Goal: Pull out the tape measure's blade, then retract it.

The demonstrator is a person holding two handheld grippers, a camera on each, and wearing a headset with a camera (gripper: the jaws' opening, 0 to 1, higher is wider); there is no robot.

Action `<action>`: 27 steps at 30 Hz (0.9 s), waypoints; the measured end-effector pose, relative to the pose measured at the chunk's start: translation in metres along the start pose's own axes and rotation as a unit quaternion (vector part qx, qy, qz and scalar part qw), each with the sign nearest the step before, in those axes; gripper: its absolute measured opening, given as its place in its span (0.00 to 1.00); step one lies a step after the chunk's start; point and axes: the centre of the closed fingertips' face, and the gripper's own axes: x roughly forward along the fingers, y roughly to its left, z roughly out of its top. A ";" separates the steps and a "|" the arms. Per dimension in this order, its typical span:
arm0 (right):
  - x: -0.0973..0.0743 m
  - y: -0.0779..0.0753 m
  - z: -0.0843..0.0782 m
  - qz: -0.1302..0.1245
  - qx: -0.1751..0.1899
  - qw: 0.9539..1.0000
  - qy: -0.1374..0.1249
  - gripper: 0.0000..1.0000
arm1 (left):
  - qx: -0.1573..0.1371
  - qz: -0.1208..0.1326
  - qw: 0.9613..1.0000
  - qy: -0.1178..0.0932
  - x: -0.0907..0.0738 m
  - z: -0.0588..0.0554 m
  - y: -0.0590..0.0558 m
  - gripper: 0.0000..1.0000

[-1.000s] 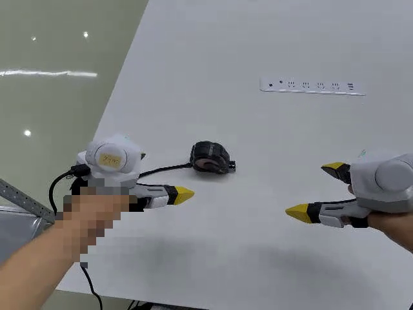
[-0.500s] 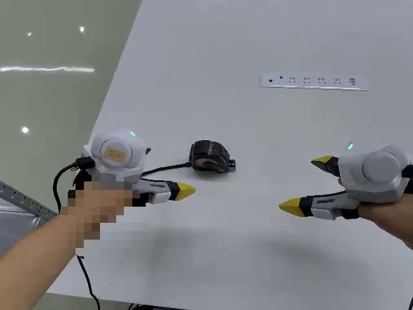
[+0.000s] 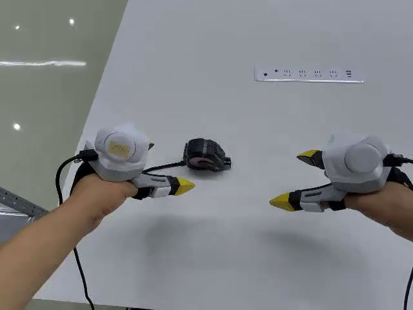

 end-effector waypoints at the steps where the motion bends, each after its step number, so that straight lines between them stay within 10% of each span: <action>1: 0.001 -0.001 0.001 0.001 -0.002 1.000 0.000 0.74 | 0.001 -0.001 1.000 0.001 0.001 0.000 0.000 0.77; 27: 0.037 -0.003 0.014 0.039 -0.056 0.997 0.020 0.70 | 0.073 -0.037 0.997 0.015 0.023 0.014 0.005 0.69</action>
